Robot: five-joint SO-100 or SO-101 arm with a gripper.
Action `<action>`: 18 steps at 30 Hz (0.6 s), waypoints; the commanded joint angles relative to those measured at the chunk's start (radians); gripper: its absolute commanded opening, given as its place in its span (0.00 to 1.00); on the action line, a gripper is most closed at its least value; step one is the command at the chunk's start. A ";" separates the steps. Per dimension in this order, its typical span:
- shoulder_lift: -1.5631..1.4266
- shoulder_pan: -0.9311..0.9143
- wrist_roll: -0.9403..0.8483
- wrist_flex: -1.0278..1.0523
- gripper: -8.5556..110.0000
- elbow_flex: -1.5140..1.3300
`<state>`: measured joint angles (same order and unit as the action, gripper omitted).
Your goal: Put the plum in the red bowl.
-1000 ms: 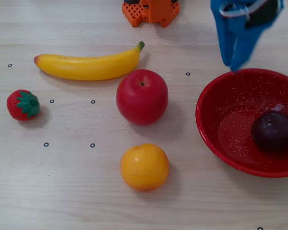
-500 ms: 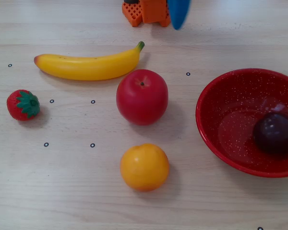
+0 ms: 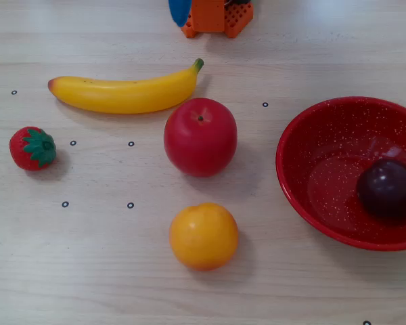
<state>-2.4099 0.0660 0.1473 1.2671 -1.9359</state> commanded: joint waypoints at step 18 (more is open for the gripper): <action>-0.710 -0.025 0.038 -0.359 0.07 -0.847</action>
<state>-3.0894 0.0583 0.1764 0.9679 -2.7888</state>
